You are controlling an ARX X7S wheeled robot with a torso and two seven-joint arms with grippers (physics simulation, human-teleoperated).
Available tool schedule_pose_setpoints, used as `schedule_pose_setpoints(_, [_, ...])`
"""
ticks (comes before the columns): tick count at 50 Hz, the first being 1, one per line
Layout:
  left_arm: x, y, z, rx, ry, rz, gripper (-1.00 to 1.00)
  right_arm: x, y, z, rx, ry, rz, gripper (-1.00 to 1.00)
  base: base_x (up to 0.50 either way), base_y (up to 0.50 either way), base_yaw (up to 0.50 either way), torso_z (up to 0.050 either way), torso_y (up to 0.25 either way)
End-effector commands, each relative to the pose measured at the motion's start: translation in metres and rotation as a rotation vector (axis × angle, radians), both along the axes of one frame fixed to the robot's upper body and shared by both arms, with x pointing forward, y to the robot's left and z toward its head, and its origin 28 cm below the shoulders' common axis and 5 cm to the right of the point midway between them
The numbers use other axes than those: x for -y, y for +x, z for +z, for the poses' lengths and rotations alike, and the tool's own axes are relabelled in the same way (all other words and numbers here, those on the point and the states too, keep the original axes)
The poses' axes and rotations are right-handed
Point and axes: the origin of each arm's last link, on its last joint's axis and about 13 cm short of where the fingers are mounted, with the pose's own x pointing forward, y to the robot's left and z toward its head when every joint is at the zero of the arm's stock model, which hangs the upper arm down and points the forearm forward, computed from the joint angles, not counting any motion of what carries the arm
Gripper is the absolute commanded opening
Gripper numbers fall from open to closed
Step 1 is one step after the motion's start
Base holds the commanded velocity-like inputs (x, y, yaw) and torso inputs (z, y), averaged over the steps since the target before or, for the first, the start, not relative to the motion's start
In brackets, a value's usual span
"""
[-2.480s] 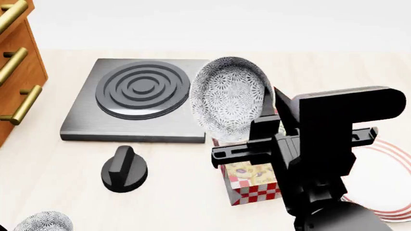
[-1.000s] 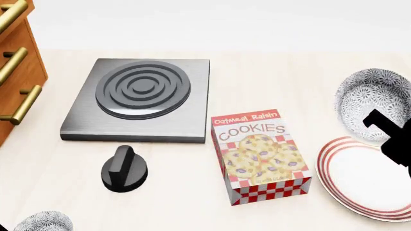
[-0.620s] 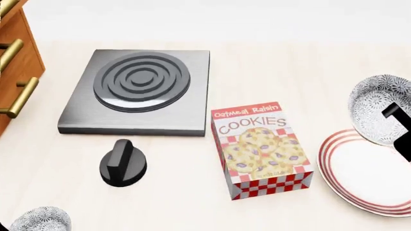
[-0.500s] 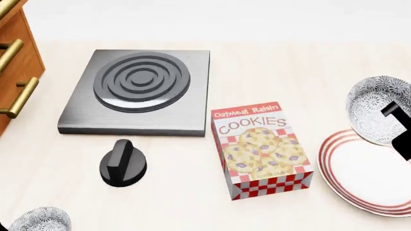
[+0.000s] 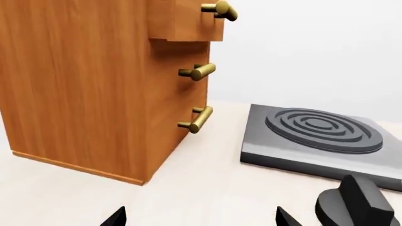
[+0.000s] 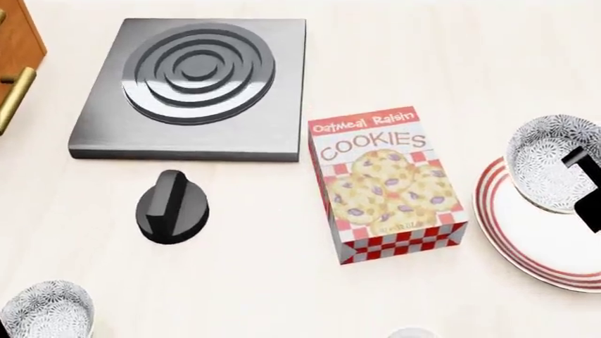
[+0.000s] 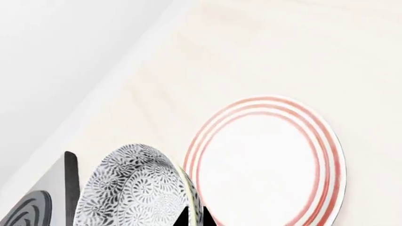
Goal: Pick the akita bowl from table center and place it on the plate.
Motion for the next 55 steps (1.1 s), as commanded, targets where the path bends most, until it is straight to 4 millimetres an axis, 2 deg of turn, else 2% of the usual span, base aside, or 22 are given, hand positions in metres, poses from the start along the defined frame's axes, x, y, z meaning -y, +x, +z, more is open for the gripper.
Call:
schedule_pose_setpoints(1, [-0.003, 0.002, -0.002, -0.02, -0.024, 0.04, 1.0, 0.002, -0.001, 0.002, 0.026, 0.017, -0.004, -1.0, 0.0, 0.0, 0.0, 0.0, 0.0])
schedule_pose_setpoints(13, [-0.003, 0.003, -0.002, -0.019, -0.022, 0.057, 1.0, 0.007, -0.001, -0.001, 0.02, 0.023, -0.037, -1.0, 0.0, 0.0, 0.0, 0.001, -0.078])
schedule_pose_setpoints(24, [-0.004, 0.004, -0.002, -0.026, -0.036, 0.056, 1.0, 0.013, 0.011, -0.005, 0.017, 0.016, -0.087, -1.0, 0.0, 0.0, 0.0, 0.0, 0.0])
schedule_pose_setpoints(42, [-0.007, -0.002, 0.002, -0.023, -0.047, 0.057, 1.0, 0.016, 0.038, -0.028, -0.018, 0.048, -0.105, -1.0, 0.0, 0.0, 0.0, 0.0, 0.0])
schedule_pose_setpoints(55, [-0.008, -0.004, 0.001, -0.022, -0.05, 0.063, 1.0, 0.017, 0.04, -0.04, -0.039, 0.055, -0.125, -1.0, 0.0, 0.0, 0.0, 0.0, 0.0])
